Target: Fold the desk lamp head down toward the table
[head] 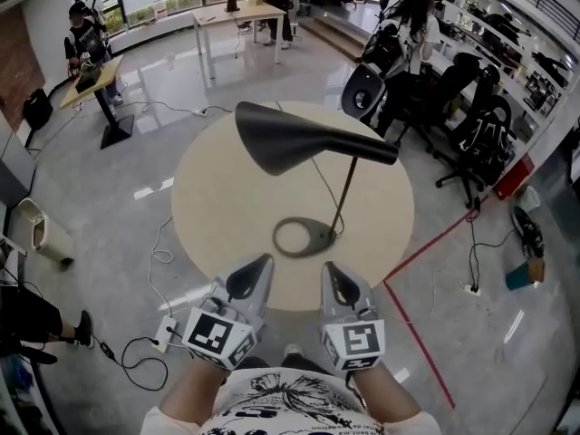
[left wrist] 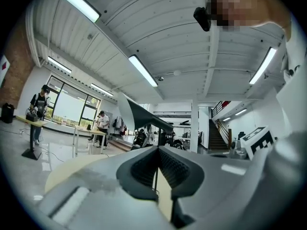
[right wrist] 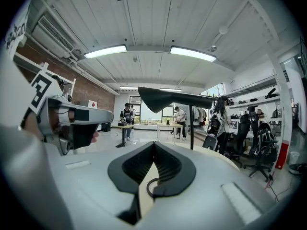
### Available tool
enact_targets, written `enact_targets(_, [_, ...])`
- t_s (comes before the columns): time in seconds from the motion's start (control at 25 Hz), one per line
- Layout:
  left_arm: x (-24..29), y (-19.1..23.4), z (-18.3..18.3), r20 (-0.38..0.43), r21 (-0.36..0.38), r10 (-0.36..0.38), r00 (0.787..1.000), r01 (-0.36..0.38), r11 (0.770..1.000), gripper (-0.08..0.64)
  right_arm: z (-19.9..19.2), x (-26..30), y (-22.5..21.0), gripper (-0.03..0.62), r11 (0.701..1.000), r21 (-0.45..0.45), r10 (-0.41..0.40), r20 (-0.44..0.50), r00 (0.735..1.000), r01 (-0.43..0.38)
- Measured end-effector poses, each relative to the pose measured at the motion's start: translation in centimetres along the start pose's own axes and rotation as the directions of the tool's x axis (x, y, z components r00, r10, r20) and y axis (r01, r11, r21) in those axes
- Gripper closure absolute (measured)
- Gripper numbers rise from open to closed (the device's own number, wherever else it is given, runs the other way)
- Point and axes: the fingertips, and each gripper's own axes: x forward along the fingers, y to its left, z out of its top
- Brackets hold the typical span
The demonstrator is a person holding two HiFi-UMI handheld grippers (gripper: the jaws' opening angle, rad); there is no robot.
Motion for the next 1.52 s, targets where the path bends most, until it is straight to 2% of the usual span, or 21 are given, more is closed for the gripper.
enact_targets(0.16, [1.6,0.3,1.4,0.03,0.026,0.036,0.999,-0.037,0.999,0.557,0.4,1.4,-1.8,0.584,0.999,-0.005,0.039,-0.008,0.999,-0.039])
enact_targets(0.44, [2.7,3.1,4.1,0.066,0.037,0.061,0.996,-0.064,0.997,0.557,2.2,3.8,-2.9,0.583,0.999,0.003,0.042,-0.009,0.999,-0.042])
enact_targets(0.68, [3.8,6.0,8.5,0.126,0.094,0.018,0.992,-0.03,0.995,0.557,3.7,6.7,-1.7,0.584,1.0,0.003,0.027,-0.005,1.0,-0.027])
enact_targets(0.84, [4.6,8.2,12.8,0.196,0.168,-0.018,0.98,-0.016,0.986,0.557,4.2,8.8,-0.2,0.584,0.999,-0.009,0.031,-0.009,0.999,-0.031])
enact_targets(1.0, [5.6,9.8,15.9,0.225,0.221,-0.052,0.973,0.001,0.975,0.557,4.6,10.1,0.9,0.584,0.999,-0.015,0.033,-0.017,0.999,-0.034])
enact_targets(1.32, [8.6,10.7,18.4,0.217,0.264,-0.119,0.969,0.059,0.963,0.557,4.7,11.4,2.2,0.584,0.999,-0.035,0.025,-0.031,0.999,-0.026])
enact_targets(1.52, [9.2,10.9,18.3,0.198,0.263,-0.149,0.969,0.094,0.96,0.557,4.0,11.4,3.1,0.584,1.0,-0.027,0.014,-0.056,0.998,-0.016])
